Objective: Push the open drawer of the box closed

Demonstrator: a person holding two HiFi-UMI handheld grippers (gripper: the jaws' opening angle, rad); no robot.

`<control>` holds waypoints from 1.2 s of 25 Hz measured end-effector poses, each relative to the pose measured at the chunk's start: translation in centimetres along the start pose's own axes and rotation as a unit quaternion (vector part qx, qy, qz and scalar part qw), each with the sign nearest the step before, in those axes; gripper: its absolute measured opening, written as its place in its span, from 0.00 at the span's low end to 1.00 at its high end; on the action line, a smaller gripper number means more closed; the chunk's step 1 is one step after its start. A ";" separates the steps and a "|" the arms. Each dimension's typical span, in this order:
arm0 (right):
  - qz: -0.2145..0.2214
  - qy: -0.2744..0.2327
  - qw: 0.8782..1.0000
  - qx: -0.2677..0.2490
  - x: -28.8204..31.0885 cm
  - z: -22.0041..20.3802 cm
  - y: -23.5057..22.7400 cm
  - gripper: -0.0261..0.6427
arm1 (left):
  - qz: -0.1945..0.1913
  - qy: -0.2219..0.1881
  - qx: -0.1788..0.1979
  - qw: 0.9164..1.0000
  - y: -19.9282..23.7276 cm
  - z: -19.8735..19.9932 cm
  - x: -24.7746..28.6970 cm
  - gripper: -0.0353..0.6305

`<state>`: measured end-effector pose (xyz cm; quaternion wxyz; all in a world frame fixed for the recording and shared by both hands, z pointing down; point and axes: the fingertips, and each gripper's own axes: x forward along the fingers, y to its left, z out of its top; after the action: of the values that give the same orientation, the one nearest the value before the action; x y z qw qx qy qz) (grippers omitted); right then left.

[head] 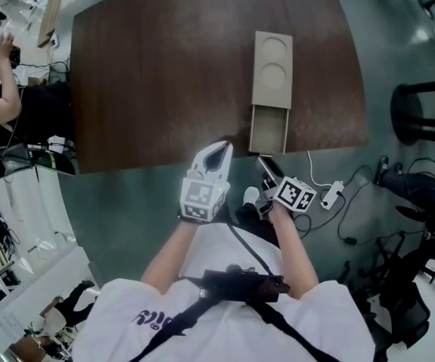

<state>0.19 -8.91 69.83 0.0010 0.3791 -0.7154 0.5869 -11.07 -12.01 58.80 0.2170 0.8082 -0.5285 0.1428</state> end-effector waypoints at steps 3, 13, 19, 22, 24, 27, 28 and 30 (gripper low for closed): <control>-0.005 0.004 1.000 0.005 0.7 0.1 -0.1 0.30 | 0.002 -0.001 0.001 1.000 0.6 0.5 0.2 0.07; -0.010 -0.001 1.000 0.010 3.4 3.4 0.2 0.30 | 0.007 -0.001 0.002 1.000 2.5 2.3 1.3 0.07; -0.014 -0.004 1.000 0.007 5.5 6.5 0.1 0.30 | 0.000 -0.001 0.007 1.000 3.1 4.1 3.3 0.07; -0.016 -0.011 1.000 0.011 6.8 7.9 0.3 0.30 | -0.007 0.001 0.012 1.000 3.7 5.1 4.3 0.07; -0.018 -0.017 1.000 0.017 7.6 8.9 0.3 0.30 | -0.011 0.004 0.015 1.000 4.2 5.5 5.0 0.07; -0.024 -0.022 0.999 0.024 8.6 10.0 0.2 0.30 | -0.018 0.009 0.019 1.000 4.7 6.0 5.9 0.07; -0.028 -0.021 0.999 0.026 8.8 10.3 0.1 0.30 | -0.020 0.010 0.020 1.000 4.9 6.3 6.3 0.07; -0.037 -0.019 0.999 0.032 9.2 10.4 -0.5 0.31 | -0.023 0.011 0.023 0.999 5.4 6.7 7.0 0.07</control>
<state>-1.50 -22.59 71.09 -0.0025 0.4162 -0.6815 0.6019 -13.17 -22.82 57.28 0.2074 0.8231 -0.5044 0.1586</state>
